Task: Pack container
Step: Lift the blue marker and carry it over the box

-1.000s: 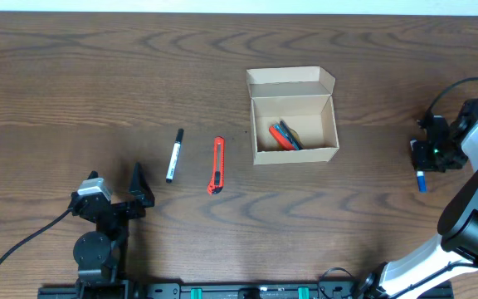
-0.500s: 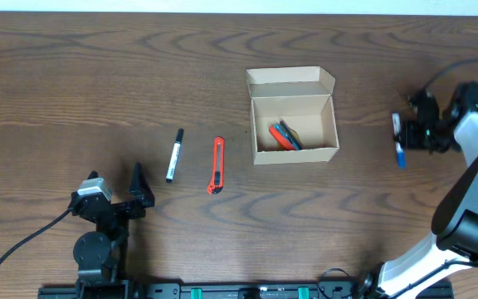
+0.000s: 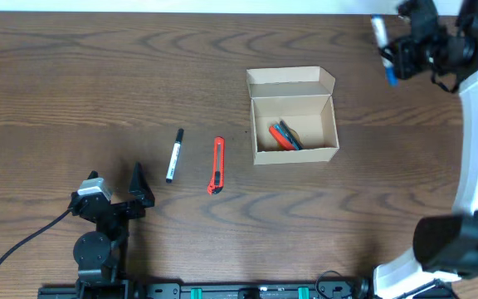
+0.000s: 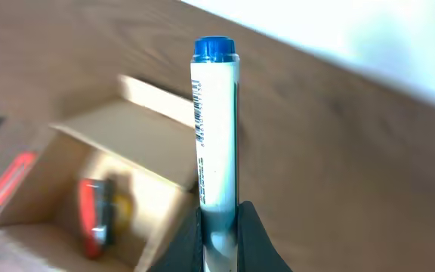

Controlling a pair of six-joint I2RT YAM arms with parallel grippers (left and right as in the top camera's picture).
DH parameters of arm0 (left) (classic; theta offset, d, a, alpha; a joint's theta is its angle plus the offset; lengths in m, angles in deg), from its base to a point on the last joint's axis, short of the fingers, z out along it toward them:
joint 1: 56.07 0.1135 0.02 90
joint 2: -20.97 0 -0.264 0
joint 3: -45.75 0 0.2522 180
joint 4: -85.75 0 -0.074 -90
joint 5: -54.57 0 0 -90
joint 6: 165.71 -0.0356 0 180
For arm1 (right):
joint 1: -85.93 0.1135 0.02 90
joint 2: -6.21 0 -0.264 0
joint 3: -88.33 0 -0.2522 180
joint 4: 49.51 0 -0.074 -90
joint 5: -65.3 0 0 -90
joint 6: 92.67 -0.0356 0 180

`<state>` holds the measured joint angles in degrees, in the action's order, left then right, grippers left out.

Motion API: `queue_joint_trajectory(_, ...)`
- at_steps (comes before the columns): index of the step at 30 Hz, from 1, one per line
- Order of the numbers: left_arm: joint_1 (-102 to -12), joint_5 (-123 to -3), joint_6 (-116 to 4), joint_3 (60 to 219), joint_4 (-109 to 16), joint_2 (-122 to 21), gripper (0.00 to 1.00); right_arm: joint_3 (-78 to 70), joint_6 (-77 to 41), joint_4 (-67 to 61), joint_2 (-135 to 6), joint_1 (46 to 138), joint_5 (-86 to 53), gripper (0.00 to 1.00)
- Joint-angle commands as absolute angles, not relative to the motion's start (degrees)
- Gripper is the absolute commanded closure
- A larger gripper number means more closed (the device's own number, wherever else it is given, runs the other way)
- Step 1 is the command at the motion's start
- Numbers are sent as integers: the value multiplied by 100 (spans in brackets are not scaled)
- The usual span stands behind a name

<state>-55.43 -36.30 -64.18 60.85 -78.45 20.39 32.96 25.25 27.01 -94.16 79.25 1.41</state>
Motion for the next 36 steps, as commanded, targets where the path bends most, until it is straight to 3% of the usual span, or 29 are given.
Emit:
queue_joint_trajectory(1,-5534,-3483,-6542,5978,-7609,2074,5,3349,2936,2913,-9421,8516,270,99)
queue_joint_trajectory(11,-5536,-3483,-6542,5978,-7609,2074,5,3161,2934,3346,-9423,9855,-622,99)
queue_joint_trajectory(23,-5536,-3483,-6542,5978,-7609,2074,5,851,3089,2799,-9423,9952,-388,99)
queue_joint_trajectory(36,-5536,-3483,-6542,5978,-7609,2074,5,291,3183,2047,-9423,9952,-460,99)
